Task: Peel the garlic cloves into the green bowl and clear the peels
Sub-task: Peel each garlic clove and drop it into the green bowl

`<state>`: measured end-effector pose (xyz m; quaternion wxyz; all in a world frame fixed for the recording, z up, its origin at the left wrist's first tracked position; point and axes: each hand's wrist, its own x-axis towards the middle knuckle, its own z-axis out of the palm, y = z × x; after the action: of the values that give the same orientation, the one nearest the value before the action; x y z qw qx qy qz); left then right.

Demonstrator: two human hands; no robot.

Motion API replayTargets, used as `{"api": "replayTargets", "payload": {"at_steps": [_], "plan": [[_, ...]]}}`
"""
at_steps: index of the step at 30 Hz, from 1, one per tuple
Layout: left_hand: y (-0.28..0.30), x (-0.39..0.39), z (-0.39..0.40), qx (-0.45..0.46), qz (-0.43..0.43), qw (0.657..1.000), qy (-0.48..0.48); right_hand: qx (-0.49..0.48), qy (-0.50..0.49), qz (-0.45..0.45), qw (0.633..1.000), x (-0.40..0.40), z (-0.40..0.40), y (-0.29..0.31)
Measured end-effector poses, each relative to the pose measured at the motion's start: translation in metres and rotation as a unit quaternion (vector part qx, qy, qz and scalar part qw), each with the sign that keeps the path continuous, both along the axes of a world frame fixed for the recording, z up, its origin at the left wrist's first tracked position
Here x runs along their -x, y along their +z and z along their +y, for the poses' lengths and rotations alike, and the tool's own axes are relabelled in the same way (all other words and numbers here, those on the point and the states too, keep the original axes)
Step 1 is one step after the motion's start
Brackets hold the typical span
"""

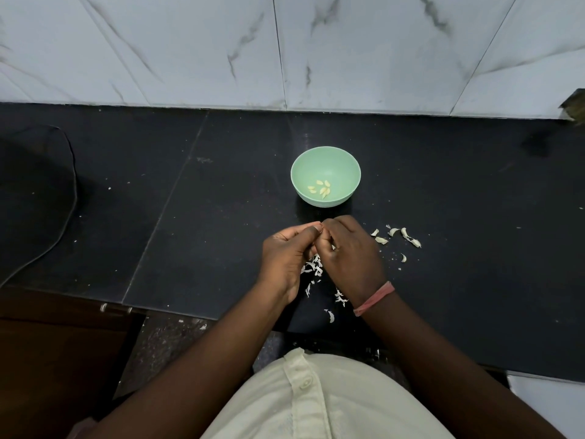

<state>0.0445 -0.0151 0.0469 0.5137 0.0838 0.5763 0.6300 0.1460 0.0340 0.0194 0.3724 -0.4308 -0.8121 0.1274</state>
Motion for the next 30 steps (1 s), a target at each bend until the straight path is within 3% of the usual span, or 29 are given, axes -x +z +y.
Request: {"api": "replayTargets", "payload": {"at_steps": [11, 16, 18, 21, 23, 26, 30], "plan": [[-0.003, 0.003, -0.002, 0.011, 0.027, 1.0, 0.009, 0.082, -0.007, -0.005, 0.997, 0.003, 0.001, 0.006], [-0.007, 0.007, -0.004, 0.017, 0.033, 0.999, -0.012, 0.156, 0.015, 0.061, 0.986, 0.0, 0.0, 0.009], [-0.009, 0.009, -0.006, 0.019, 0.035, 0.999, -0.024, 0.245, 0.018, 0.102, 0.964, -0.001, -0.002, 0.011], [-0.012, 0.015, -0.01, 0.022, 0.017, 0.999, -0.03, 0.411, 0.042, 0.196, 0.889, -0.004, -0.002, 0.018], [-0.011, 0.017, -0.011, 0.019, -0.002, 0.999, -0.026, 0.45, 0.063, 0.224, 0.862, -0.008, 0.0, 0.018], [-0.01, 0.018, -0.01, 0.005, -0.025, 1.0, -0.018, 0.458, 0.085, 0.24, 0.852, -0.011, -0.001, 0.016], [-0.011, 0.019, -0.012, -0.014, -0.039, 0.999, -0.03, 0.434, 0.085, 0.232, 0.866, -0.009, -0.003, 0.019]]}}
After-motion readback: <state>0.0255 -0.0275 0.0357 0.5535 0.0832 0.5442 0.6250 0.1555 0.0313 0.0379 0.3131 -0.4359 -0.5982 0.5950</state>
